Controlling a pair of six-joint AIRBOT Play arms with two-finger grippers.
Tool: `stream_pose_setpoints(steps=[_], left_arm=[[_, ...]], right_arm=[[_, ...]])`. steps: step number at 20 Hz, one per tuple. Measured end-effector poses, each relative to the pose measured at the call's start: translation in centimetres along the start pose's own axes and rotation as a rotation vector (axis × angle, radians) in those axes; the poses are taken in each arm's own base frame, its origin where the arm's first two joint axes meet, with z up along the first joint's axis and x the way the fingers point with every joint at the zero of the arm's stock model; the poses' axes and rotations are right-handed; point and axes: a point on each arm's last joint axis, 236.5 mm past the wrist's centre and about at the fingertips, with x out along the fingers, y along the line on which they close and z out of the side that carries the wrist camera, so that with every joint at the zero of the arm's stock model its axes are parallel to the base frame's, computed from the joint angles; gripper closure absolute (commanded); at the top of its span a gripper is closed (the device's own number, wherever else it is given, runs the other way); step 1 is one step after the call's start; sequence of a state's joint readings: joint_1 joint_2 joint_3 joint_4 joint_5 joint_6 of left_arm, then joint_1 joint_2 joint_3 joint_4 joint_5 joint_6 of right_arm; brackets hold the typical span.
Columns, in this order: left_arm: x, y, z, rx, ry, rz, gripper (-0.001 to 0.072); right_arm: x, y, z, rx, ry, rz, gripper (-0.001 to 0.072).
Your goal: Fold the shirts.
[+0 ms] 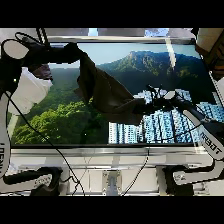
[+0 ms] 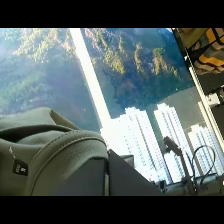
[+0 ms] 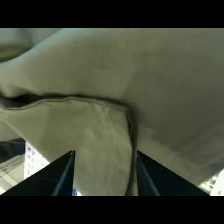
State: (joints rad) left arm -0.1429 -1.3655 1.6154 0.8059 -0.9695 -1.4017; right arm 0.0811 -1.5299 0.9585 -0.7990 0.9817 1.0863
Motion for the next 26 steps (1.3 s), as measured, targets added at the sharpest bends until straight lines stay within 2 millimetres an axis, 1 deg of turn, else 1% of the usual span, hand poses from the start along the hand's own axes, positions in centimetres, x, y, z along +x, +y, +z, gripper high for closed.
stream_pose_setpoints(steps=[4, 5, 8, 9, 14, 19, 23, 24, 25, 26], left_arm=[[0.0, 0.1, 0.2, 0.009, -0.007, 0.005, 0.0694], [0.0, 0.1, 0.2, 0.012, -0.007, 0.006, 0.0694], [0.0, 0.2, 0.2, 0.013, -0.008, 0.006, 0.0694], [0.0, 0.2, 0.2, 0.014, -0.009, 0.006, 0.0694], [0.0, 0.2, 0.2, 0.017, -0.009, 0.007, 0.0694], [0.0, 0.2, 0.2, 0.017, -0.007, 0.007, 0.0694], [0.0, 0.2, 0.2, 0.017, -0.007, 0.007, 0.0694], [0.0, 0.2, 0.2, 0.017, -0.006, 0.006, 0.0694], [0.0, 0.2, 0.1, 0.017, -0.006, 0.007, 0.0694], [0.0, 0.2, 0.1, 0.017, -0.006, 0.007, 0.0694]], right_arm=[[1.1, -0.3, 0.3, 0.024, -0.006, 0.013, 0.0293], [1.5, -0.3, 0.2, 0.033, -0.002, 0.023, 0.0335], [2.4, 0.5, 0.1, 0.063, 0.004, 0.087, 0.0355], [2.6, 0.8, 0.2, 0.068, 0.004, 0.108, 0.0410], [3.0, 1.6, 0.4, 0.082, -0.004, 0.160, 0.0403], [3.0, 2.5, 0.1, 0.070, 0.011, 0.199, 0.0405], [3.0, 2.7, 0.4, 0.067, -0.002, 0.208, 0.0411], [3.0, 2.7, 0.4, 0.067, -0.004, 0.209, 0.0507], [3.0, 2.7, 0.5, 0.068, -0.008, 0.210, 0.0654], [3.0, 2.7, 0.5, 0.068, -0.009, 0.210, 0.0689]])
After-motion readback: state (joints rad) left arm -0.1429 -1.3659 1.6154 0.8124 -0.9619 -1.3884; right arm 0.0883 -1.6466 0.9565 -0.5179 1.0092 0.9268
